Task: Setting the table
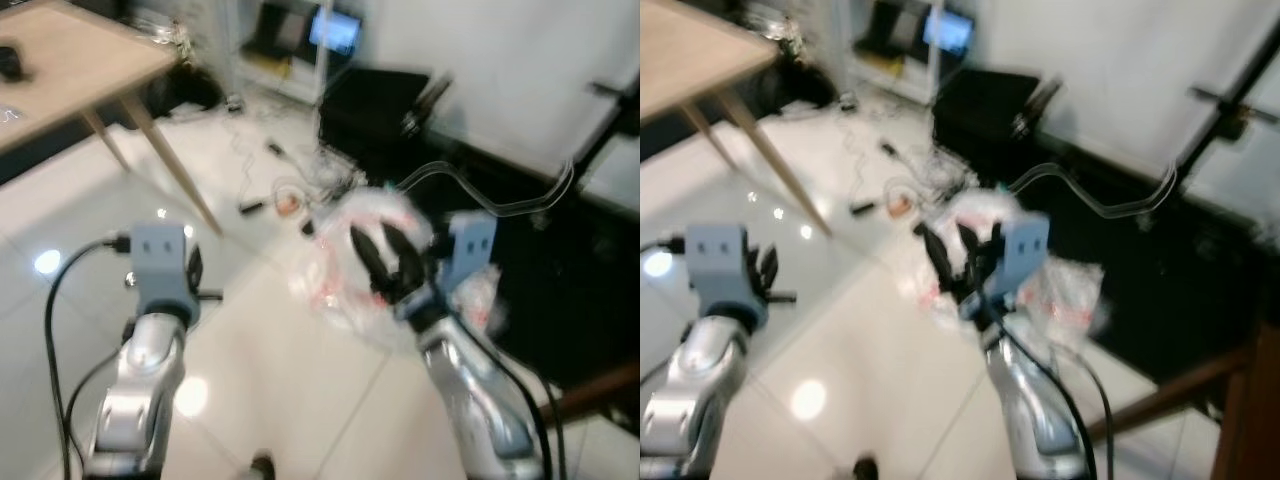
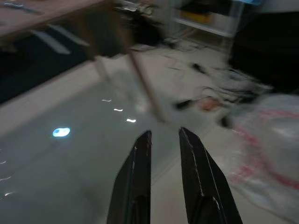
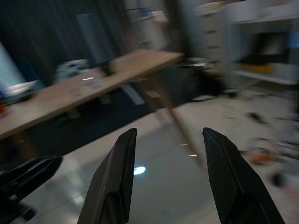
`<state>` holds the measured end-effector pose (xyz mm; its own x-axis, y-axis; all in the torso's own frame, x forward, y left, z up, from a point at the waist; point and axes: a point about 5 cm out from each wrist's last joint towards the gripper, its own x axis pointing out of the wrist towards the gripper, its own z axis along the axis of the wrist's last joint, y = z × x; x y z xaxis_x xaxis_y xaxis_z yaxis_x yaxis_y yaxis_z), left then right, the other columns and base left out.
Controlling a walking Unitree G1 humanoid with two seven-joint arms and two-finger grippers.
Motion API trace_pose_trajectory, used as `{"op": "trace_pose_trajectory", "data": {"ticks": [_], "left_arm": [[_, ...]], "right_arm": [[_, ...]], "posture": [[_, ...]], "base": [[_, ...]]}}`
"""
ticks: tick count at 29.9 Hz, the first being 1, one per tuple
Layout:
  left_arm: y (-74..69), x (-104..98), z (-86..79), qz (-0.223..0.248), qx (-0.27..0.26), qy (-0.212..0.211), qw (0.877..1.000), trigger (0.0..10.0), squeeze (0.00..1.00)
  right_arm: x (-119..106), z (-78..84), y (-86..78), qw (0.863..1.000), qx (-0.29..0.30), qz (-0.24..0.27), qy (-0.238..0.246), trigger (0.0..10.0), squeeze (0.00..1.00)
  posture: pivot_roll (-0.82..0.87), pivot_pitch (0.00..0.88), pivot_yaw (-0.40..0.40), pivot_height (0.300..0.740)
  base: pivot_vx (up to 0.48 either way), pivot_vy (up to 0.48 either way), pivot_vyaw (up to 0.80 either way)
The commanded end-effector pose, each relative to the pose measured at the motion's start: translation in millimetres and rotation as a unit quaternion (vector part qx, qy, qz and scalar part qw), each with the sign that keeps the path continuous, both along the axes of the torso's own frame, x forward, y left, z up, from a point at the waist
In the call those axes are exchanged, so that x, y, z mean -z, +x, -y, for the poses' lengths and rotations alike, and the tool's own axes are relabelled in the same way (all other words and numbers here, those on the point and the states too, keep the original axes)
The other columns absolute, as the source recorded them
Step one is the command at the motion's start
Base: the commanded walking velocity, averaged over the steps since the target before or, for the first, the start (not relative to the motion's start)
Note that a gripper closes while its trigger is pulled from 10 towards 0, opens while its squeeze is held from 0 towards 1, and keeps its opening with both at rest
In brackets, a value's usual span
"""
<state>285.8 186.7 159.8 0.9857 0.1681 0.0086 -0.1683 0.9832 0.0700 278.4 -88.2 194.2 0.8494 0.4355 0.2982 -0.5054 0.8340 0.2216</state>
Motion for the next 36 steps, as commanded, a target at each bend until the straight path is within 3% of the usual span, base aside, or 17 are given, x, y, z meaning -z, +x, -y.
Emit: {"op": "trace_pose_trajectory", "data": {"ticks": [1, 9, 24, 36], "left_arm": [[-0.3, 7.0, -4.5, -0.013, -0.020, 0.012, 1.000, 10.0, 0.00], [1.8, 6.2, -8.4, -0.011, -0.032, 0.020, 0.999, 10.0, 0.00], [1.0, 8.0, -7.8, -0.013, -0.033, 0.022, 0.999, 10.0, 0.00], [1.0, 8.3, -7.8, -0.013, -0.034, 0.022, 0.999, 10.0, 0.00]], "right_arm": [[7.4, 5.4, 0.3, 1.000, 0.013, -0.018, -0.001, 10.0, 0.00], [9.9, 8.3, 2.5, 0.999, 0.021, -0.028, -0.002, 10.0, 0.00], [10.3, 8.8, 3.4, 0.999, 0.031, -0.028, -0.007, 10.0, 0.00], [8.3, 15.7, 7.1, 0.998, 0.048, -0.035, 0.023, 10.0, 0.00]], "posture": [[0.00, 0.064, 0.048, 0.740], [0.00, 0.066, 0.049, 0.740], [0.00, 0.071, 0.050, 0.740], [0.00, 0.071, 0.051, 0.740]], "base": [[0.480, 0.000, 0.00], [0.480, 0.000, 0.05], [0.480, 0.000, 0.76], [0.480, 0.000, 0.00]]}}
